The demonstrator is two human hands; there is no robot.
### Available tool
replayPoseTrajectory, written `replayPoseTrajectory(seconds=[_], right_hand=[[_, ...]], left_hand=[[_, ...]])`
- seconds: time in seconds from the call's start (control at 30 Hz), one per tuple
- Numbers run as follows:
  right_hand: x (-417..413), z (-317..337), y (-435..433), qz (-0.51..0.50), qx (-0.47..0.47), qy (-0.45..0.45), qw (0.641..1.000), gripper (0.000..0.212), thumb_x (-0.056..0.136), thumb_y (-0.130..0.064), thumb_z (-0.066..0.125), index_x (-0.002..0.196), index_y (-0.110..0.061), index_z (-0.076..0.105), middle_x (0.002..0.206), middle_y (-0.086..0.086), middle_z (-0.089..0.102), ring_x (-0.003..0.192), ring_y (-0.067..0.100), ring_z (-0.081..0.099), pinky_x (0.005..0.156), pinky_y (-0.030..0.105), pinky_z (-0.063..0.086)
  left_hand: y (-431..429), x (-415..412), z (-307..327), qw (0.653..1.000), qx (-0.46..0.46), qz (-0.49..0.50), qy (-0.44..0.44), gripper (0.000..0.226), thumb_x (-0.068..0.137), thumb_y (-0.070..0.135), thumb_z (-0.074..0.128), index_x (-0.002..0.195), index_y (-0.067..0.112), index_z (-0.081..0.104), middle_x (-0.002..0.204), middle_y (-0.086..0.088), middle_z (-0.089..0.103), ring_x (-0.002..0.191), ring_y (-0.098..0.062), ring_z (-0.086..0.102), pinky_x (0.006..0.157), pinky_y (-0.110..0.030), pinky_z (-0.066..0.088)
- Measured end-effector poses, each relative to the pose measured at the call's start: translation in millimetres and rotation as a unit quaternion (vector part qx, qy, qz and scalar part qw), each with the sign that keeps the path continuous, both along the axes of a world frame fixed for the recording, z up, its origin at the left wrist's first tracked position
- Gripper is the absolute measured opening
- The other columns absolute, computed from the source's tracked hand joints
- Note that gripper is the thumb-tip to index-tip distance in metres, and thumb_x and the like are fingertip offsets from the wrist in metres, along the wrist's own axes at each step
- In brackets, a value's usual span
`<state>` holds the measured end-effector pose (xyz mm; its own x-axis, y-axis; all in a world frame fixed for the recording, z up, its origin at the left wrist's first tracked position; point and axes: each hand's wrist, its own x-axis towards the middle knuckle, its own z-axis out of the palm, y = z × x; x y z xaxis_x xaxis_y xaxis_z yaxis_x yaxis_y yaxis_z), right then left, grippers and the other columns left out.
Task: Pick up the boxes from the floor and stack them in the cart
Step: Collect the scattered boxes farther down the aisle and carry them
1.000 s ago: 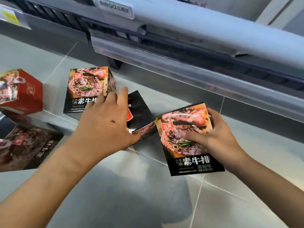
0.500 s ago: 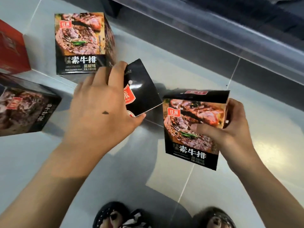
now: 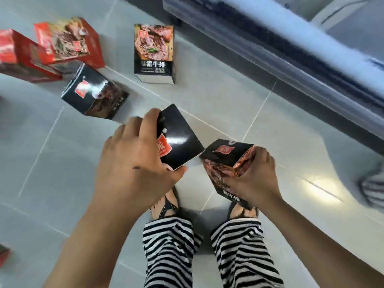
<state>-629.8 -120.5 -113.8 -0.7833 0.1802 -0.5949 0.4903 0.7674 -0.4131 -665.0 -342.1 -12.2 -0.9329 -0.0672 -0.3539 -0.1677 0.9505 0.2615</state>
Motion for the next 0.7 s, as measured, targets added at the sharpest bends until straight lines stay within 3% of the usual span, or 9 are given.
replayPoseTrajectory(seconds=[0.1, 0.27, 0.37, 0.53, 0.6, 0.7], right_hand=[[8.1, 54.9, 2.7, 0.042, 0.010, -0.055, 0.998, 0.090, 0.053, -0.039, 0.084, 0.124, -0.012, 0.036, 0.110, -0.004, 0.040, 0.117, 0.021, 0.037, 0.096, 0.029, 0.036], [14.0, 159.2, 5.8, 0.170, 0.044, -0.042, 0.984, 0.091, 0.058, -0.055, 0.077, 0.125, -0.008, 0.037, 0.122, 0.008, 0.045, 0.114, 0.025, 0.039, 0.098, 0.036, 0.039], [16.2, 226.9, 8.5, 0.208, 0.053, -0.020, 0.977, 0.089, 0.059, -0.058, 0.073, 0.124, -0.006, 0.040, 0.121, 0.012, 0.047, 0.112, 0.027, 0.040, 0.097, 0.036, 0.039], [26.6, 316.0, 14.8, 0.115, -0.001, 0.006, 0.993, 0.089, 0.053, -0.051, 0.082, 0.120, -0.006, 0.043, 0.118, 0.011, 0.048, 0.114, 0.028, 0.041, 0.099, 0.039, 0.040], [33.8, 346.2, 23.1, 0.069, -0.012, 0.022, 0.997, 0.088, 0.050, -0.043, 0.086, 0.119, -0.007, 0.044, 0.118, 0.012, 0.049, 0.116, 0.029, 0.041, 0.099, 0.039, 0.041], [47.1, 391.8, 28.2, 0.012, 0.016, 0.060, 0.998, 0.087, 0.050, -0.037, 0.088, 0.118, -0.003, 0.046, 0.116, 0.016, 0.052, 0.115, 0.032, 0.044, 0.098, 0.039, 0.041]], left_hand=[[-0.7, 16.3, 63.4, 1.000, -0.007, -0.006, -0.002, 0.094, 0.052, 0.056, 0.084, 0.129, 0.020, 0.042, 0.105, -0.003, 0.059, 0.092, -0.030, 0.056, 0.078, -0.038, 0.044], [3.4, 30.0, 153.5, 0.994, 0.060, 0.077, -0.045, 0.100, 0.056, 0.053, 0.082, 0.138, 0.019, 0.037, 0.121, -0.007, 0.055, 0.110, -0.031, 0.051, 0.094, -0.043, 0.043], [6.4, 42.7, 219.2, 0.983, 0.100, 0.146, -0.055, 0.103, 0.052, 0.064, 0.068, 0.139, 0.018, 0.038, 0.122, -0.007, 0.054, 0.112, -0.031, 0.051, 0.096, -0.046, 0.043], [10.6, 66.8, 303.2, 0.980, 0.098, 0.173, -0.023, 0.097, 0.058, 0.049, 0.079, 0.139, 0.016, 0.039, 0.122, -0.008, 0.054, 0.111, -0.031, 0.051, 0.093, -0.041, 0.043], [9.9, 75.1, 330.4, 0.983, 0.089, 0.159, -0.016, 0.099, 0.056, 0.058, 0.075, 0.138, 0.015, 0.039, 0.122, -0.008, 0.055, 0.111, -0.032, 0.051, 0.090, -0.041, 0.043], [7.2, 84.6, 372.3, 0.983, 0.091, 0.158, 0.005, 0.110, 0.047, 0.080, 0.051, 0.136, 0.016, 0.042, 0.120, -0.008, 0.058, 0.109, -0.031, 0.053, 0.091, -0.043, 0.046]])
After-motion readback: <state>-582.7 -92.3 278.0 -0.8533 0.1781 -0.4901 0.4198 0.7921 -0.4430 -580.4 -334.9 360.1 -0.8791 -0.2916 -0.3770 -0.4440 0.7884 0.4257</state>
